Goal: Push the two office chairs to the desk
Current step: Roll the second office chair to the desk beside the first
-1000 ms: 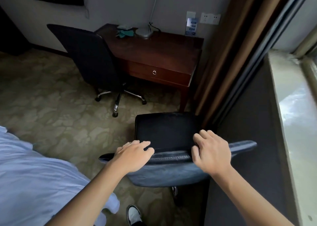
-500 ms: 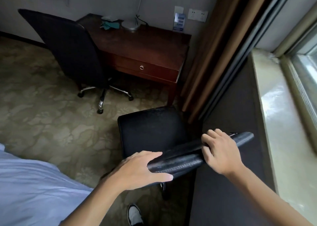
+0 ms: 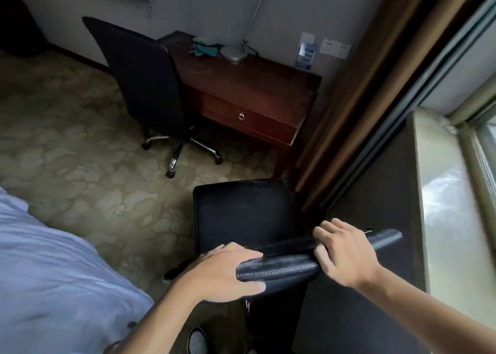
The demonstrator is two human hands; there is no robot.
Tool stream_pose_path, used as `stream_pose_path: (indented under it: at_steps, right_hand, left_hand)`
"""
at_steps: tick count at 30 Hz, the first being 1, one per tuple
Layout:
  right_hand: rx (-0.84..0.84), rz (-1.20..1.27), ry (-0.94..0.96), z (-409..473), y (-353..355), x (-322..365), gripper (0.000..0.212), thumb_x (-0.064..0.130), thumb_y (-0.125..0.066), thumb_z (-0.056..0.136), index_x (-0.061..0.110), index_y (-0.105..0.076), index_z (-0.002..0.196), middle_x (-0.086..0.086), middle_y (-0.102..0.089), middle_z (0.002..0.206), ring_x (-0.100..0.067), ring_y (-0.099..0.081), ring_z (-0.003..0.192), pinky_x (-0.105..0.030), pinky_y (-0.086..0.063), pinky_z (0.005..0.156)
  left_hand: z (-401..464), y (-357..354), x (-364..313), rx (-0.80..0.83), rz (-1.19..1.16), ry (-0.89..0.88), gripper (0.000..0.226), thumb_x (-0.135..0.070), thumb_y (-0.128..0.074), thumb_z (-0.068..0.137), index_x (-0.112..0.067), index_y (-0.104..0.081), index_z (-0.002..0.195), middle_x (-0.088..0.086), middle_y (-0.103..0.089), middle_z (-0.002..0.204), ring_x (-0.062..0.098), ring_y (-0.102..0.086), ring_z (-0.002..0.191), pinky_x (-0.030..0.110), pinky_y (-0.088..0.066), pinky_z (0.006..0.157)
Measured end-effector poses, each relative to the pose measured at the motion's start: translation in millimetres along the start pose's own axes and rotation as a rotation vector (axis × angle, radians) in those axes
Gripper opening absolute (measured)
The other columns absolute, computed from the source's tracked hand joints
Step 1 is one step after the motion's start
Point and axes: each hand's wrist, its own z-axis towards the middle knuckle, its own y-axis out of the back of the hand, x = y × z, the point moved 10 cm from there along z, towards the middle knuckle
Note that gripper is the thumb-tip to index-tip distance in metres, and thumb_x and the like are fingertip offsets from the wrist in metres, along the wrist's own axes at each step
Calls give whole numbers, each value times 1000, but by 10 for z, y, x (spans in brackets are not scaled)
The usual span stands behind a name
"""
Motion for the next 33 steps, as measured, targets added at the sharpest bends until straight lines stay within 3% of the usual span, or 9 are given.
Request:
stream_pose_path:
  at_steps: [6,9,12,15,18,24,26,29,33]
  right_hand:
    - [-116,20,125,223,200,-237,15,24,-44,75,18,-47,62,6,-48,59,-18,-47,54,-23,-32,53]
    - [-169,24,124,408,230,-364,18,24,-43,76,16,-47,60,4,-49,58,-20,-49,53,-24,-30,51]
    - [-239,38,132,535,231,-393,20,22,-44,75,15,-43,57,3,-46,55,-21,-47,51,-25,-27,50]
    - [-342,65,145,651,291,-380,22,20,-45,74,14,-40,53,1,-43,51,-22,-44,46,-25,-24,48]
    - [-403,95,144,804,331,-409,23,20,-45,73,13,-40,52,0,-42,49,-22,-43,44,-26,-27,46]
    - [-424,123,154,1174,271,-263,23,22,-45,72,11,-43,52,0,-45,49,-23,-46,45,-27,-33,45]
    - [-438,130,133,1341,232,-153,24,21,-46,73,11,-45,52,-1,-45,50,-25,-46,47,-30,-36,46]
    - [-477,127,112,1540,128,204,22,20,-49,73,13,-44,53,-1,-44,51,-25,-44,49,-34,-38,47]
    - [-522,102,123,1723,-2,771,22,19,-50,76,14,-42,57,0,-41,54,-21,-39,50,-35,-35,46]
  left_hand:
    - [167,42,-211,-165,-33,37,80,-97,-41,57,-65,-34,130,-33,-41,134,6,-42,126,36,-40,102]
    - [223,318,-260,-396,28,73,86,-101,-40,50,-58,-49,124,-35,-52,123,2,-55,107,28,-46,85]
    - [194,546,-265,-566,152,62,69,-98,-39,57,-56,-57,108,-35,-59,104,1,-59,83,24,-43,68]
    - [236,728,-229,-566,199,46,57,-96,-40,59,-58,-55,99,-31,-55,82,3,-47,68,24,-38,63]
    - [339,880,-231,-541,201,21,50,-94,-42,62,-56,-55,91,-26,-53,76,6,-48,66,25,-41,62]
    - [363,1079,14,-610,206,29,69,-98,-35,61,-49,-59,103,-22,-63,83,3,-58,73,28,-51,69]
    - [376,1287,141,-627,197,6,67,-96,-40,63,-44,-62,100,-18,-64,79,3,-59,71,29,-52,68]
    - [333,1580,553,-618,220,16,52,-95,-42,63,-52,-59,87,-19,-57,70,4,-56,67,30,-51,66]
    - [241,2025,1198,-598,228,11,63,-96,-48,57,-51,-65,98,-21,-62,78,2,-58,72,32,-52,69]
